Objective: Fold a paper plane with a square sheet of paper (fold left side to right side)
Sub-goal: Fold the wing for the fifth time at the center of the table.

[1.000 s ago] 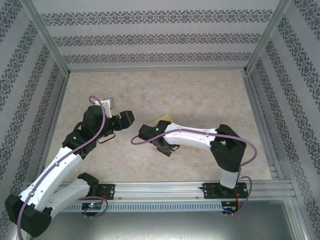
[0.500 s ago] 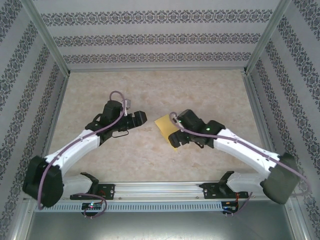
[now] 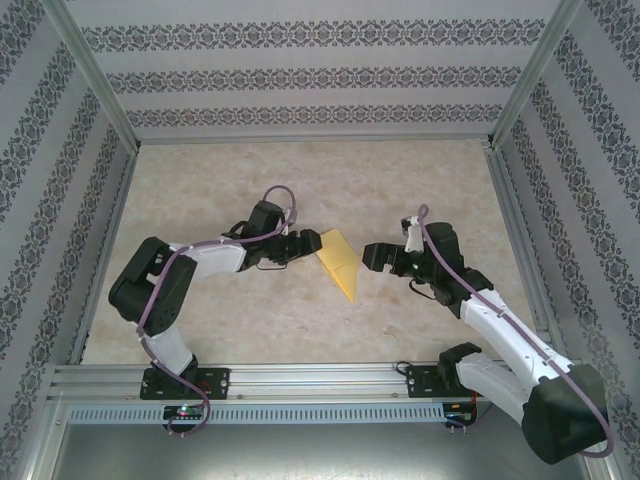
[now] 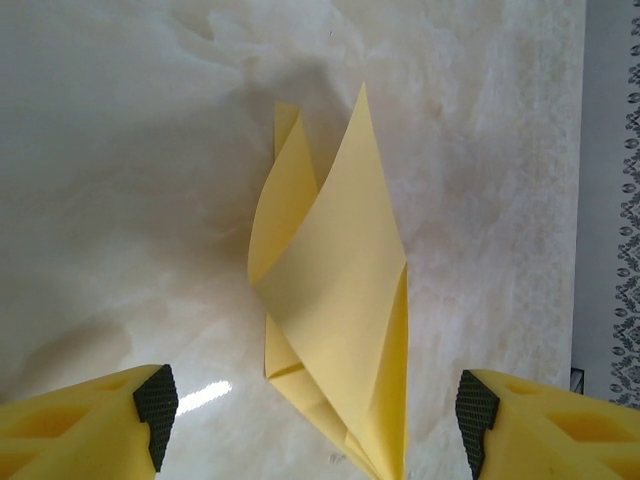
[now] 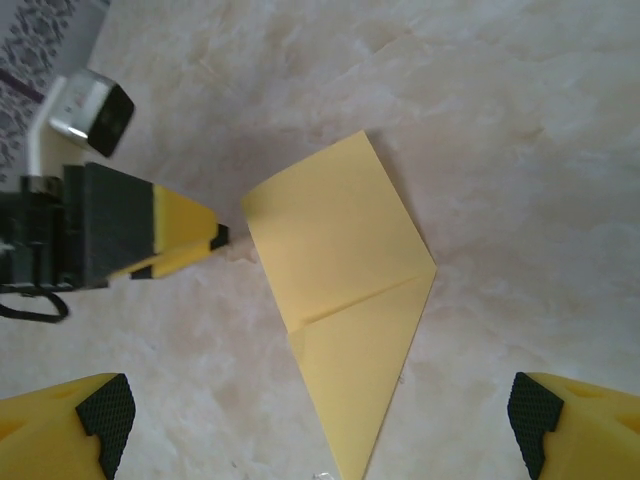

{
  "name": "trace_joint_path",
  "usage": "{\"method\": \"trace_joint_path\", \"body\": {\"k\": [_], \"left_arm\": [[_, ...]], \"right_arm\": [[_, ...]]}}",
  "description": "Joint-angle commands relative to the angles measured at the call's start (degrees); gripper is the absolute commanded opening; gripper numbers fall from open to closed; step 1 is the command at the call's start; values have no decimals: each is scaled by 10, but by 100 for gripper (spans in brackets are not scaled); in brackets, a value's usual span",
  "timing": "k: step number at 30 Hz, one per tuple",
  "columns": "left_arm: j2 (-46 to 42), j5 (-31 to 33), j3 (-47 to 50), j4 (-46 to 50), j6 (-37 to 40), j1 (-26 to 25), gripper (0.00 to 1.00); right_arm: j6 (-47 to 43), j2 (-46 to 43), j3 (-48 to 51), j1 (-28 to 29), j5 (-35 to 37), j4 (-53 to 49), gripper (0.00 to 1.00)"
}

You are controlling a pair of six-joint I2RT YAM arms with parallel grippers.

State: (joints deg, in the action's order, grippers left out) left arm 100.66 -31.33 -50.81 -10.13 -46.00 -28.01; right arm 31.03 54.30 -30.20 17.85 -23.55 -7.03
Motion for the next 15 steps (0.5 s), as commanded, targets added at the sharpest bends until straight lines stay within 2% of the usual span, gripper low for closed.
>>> {"method": "trace_joint_path", "body": {"k": [1, 4, 6, 10, 15], "left_arm": [[38, -23, -35, -57, -15, -9, 75], [69, -29, -51, -76, -21, -10, 69], [82, -24, -57, -87, -18, -11, 62], [95, -30, -65, -93, 0, -10, 35], [76, -31, -52, -92, 42, -5, 10]], "right_arm": [[55, 1, 15, -23, -79, 73, 98], [59, 17, 15, -43, -109, 75, 98], [58, 26, 15, -53, -123, 78, 98], [41, 40, 5, -60, -128, 71, 98], [-9, 44, -11, -57, -76, 53, 98]]}}
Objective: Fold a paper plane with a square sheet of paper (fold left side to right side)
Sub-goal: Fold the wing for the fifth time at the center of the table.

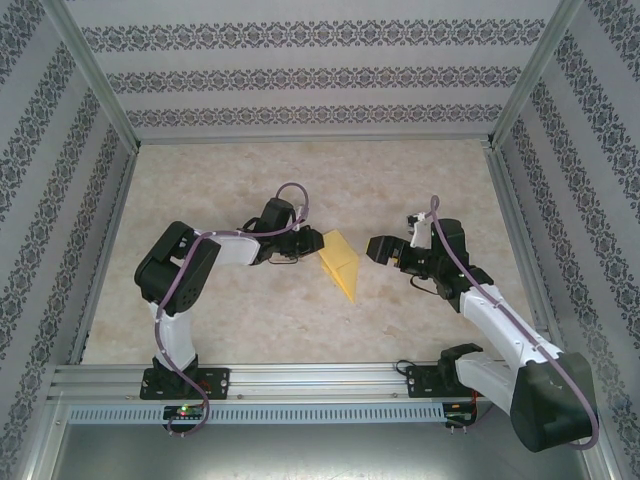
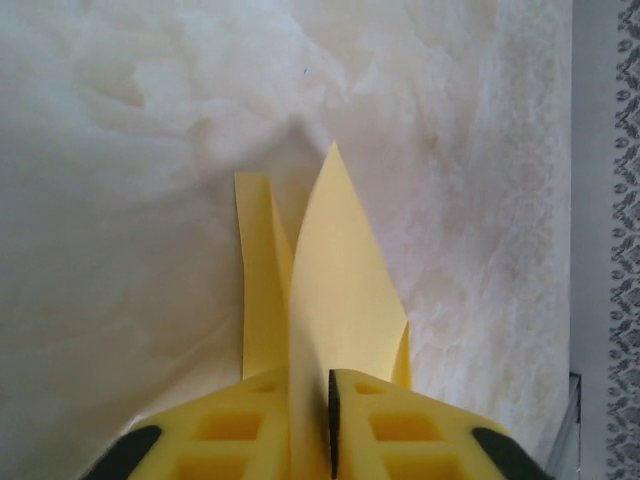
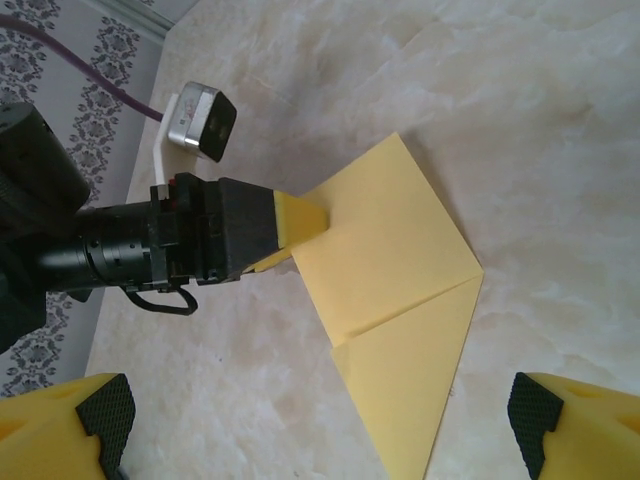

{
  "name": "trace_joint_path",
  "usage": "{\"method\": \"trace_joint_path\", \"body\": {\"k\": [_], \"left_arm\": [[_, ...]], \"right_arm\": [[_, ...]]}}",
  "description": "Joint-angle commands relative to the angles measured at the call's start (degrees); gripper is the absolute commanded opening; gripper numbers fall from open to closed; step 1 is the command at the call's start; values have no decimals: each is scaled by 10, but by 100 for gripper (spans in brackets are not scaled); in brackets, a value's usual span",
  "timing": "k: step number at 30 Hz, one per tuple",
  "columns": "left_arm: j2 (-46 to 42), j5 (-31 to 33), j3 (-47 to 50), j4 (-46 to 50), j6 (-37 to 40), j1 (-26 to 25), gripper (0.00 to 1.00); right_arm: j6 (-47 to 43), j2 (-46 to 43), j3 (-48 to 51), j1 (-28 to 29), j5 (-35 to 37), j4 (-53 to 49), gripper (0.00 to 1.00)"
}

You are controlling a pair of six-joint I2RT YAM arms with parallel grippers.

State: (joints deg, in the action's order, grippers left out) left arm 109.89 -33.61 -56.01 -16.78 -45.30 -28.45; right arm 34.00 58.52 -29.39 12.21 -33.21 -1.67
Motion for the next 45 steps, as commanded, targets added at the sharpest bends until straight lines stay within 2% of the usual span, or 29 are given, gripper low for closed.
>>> {"method": "trace_joint_path", "body": {"k": [1, 3, 6, 9, 11, 16, 22, 28, 31, 45], "left_arm": [[-24, -13, 6, -26, 44, 2, 5], [-38, -24, 16, -26, 63, 7, 0], [-66, -48, 35, -28, 95, 15, 0], [-95, -88, 51, -26, 128, 24, 0], [-113, -124, 62, -26, 148, 31, 0], [-153, -197, 83, -19, 192, 38, 0], [-177, -230, 87, 7, 222, 39, 0], [-174, -249, 89, 5, 227, 39, 0], [-173, -250, 88, 5, 228, 40, 0], [-143, -249, 67, 24, 239, 40, 0]], "right_arm": [[-55, 4, -21, 3, 24, 3, 98], [-71, 11, -27, 8, 27, 7, 98], [-81, 47, -50, 8, -12, 7, 97], [-76, 108, -68, 9, -91, 47, 88], [-67, 148, -73, 10, -126, 87, 85], [-72, 233, -96, 28, -181, 141, 75], [-61, 299, -97, 47, -217, 215, 64], [-55, 317, -72, 47, -247, 284, 58], [-46, 324, -64, 46, -265, 304, 52], [-77, 291, -51, 39, -254, 237, 26]]}}
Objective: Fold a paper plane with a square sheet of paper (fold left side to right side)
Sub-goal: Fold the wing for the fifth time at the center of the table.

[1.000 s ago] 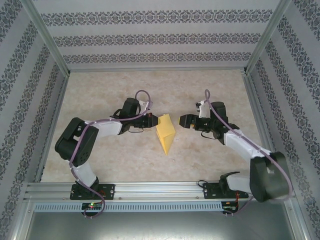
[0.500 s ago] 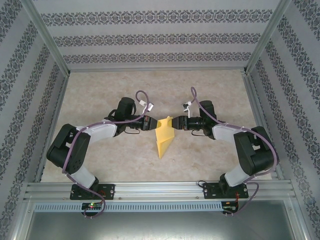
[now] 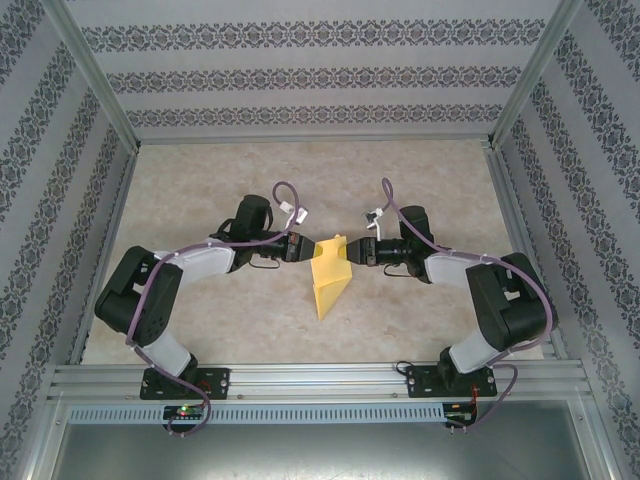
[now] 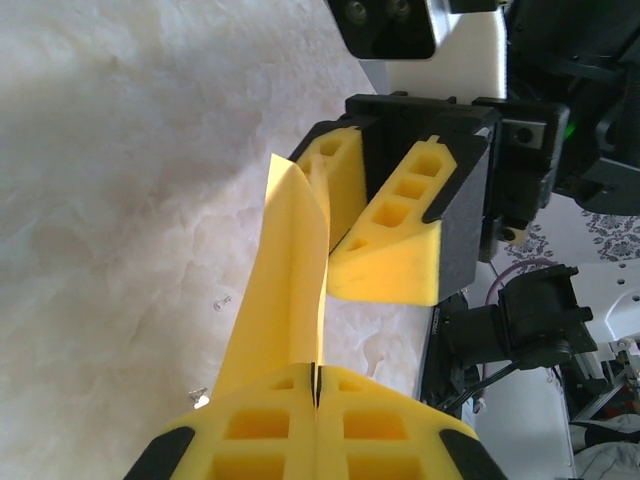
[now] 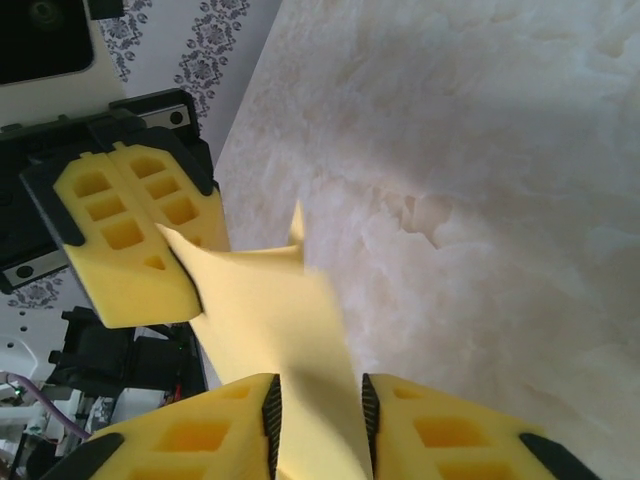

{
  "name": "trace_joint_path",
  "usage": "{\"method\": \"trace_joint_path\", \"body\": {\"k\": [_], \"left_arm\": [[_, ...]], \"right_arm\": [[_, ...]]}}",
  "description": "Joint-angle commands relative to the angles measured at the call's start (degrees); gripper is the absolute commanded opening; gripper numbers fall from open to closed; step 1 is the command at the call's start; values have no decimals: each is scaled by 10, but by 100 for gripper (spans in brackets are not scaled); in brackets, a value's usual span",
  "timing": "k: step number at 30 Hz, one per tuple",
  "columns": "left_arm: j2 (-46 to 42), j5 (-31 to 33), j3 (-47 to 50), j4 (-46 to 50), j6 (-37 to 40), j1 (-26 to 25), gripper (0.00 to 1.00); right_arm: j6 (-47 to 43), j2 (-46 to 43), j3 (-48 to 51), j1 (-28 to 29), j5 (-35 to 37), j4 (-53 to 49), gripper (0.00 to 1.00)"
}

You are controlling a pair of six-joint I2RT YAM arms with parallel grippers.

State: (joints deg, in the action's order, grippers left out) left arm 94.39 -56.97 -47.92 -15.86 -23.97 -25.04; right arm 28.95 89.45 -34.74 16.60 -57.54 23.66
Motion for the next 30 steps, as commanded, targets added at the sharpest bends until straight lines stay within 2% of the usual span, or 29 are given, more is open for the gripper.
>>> {"method": "trace_joint_path", "body": {"k": [1, 4, 6, 7, 9, 10, 15, 20, 24, 30], "left_arm": [[14, -15, -15, 15, 27, 6, 0], [20, -13, -21, 26, 35, 5, 2], [21, -9, -26, 39, 43, 6, 9], [20, -3, -29, 46, 48, 5, 15], [11, 20, -32, 66, 60, 6, 38], [5, 33, -32, 75, 65, 7, 45], [-61, 139, -17, 114, 84, 6, 63], [-145, 259, 7, 169, 112, -20, 65], [-194, 366, 7, 246, 129, -97, 65], [-216, 501, 16, 282, 87, -241, 66]], "right_arm": [[-31, -21, 2, -5, -9, -27, 25], [-53, -34, -2, -6, 9, -69, 17], [-63, -40, -8, -5, 23, -101, 12], [-65, -41, -10, -5, 27, -113, 10], [-65, -45, -14, -6, 38, -136, 6], [-64, -47, -16, -6, 44, -146, 4], [-22, -59, -23, -3, 79, -181, 0], [15, -52, -48, 6, 124, -237, 0], [36, -30, -80, 7, 143, -284, 0], [61, 1, -107, 8, 164, -305, 0]]}}
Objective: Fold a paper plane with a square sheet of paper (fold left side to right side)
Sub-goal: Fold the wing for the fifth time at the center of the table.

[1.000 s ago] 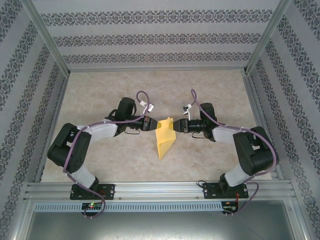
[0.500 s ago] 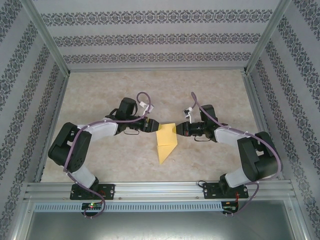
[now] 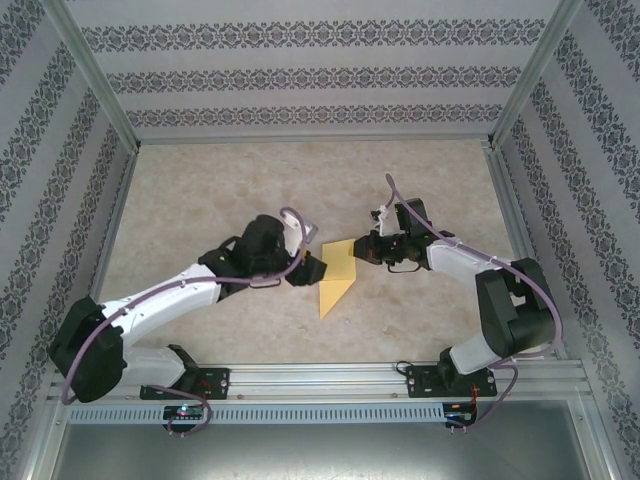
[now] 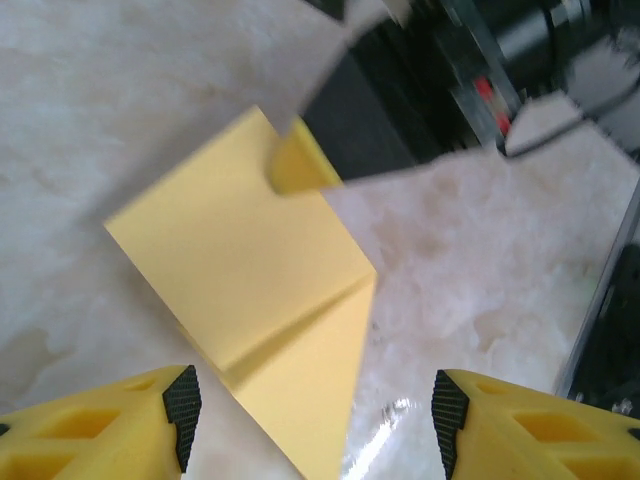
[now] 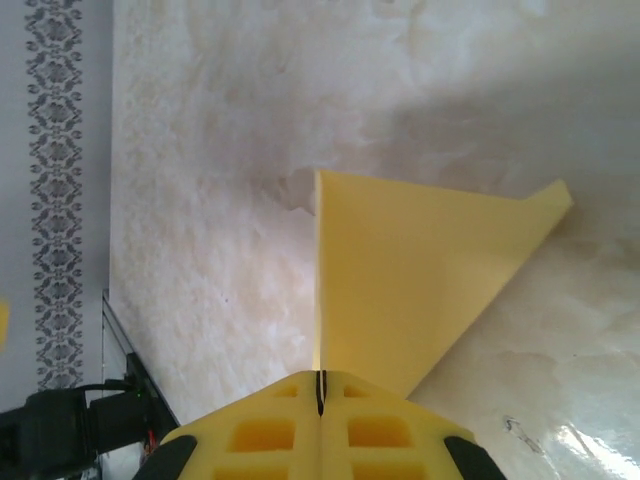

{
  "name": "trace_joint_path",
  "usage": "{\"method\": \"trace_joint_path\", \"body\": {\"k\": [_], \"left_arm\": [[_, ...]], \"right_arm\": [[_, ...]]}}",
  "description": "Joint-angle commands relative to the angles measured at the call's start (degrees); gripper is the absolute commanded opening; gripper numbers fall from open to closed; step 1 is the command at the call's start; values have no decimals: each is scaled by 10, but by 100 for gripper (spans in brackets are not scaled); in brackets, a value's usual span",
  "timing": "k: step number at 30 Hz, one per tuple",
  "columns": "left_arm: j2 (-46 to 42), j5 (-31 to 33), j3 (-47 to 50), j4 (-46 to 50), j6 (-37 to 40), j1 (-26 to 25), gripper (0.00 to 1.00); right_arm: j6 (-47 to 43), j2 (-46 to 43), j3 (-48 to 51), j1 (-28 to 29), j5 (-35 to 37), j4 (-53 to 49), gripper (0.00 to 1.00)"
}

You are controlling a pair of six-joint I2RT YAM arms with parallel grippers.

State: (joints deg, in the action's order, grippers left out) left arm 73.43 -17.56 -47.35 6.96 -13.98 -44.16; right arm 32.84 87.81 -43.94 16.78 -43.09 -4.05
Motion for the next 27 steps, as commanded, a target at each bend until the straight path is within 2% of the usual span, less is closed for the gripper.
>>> {"method": "trace_joint_path", "body": {"k": [1, 5, 11, 18, 23, 27], "left_arm": [[-2, 129, 9, 57, -20, -69, 66], [41, 192, -10, 67, -43, -145, 67], [163, 277, -93, 119, -48, -211, 68], [268, 368, -180, 206, -65, -231, 68], [312, 402, -208, 229, -73, -241, 68], [333, 414, -216, 231, -83, -244, 64]], "right_arm": [[24, 22, -18, 6, 18, -27, 0], [34, 37, -24, 6, 21, -26, 0], [41, 51, -27, 7, 20, -25, 0], [38, 54, -28, 8, 18, -29, 0], [38, 60, -28, 8, 11, -24, 0], [37, 63, -29, 8, 10, -24, 0]]}}
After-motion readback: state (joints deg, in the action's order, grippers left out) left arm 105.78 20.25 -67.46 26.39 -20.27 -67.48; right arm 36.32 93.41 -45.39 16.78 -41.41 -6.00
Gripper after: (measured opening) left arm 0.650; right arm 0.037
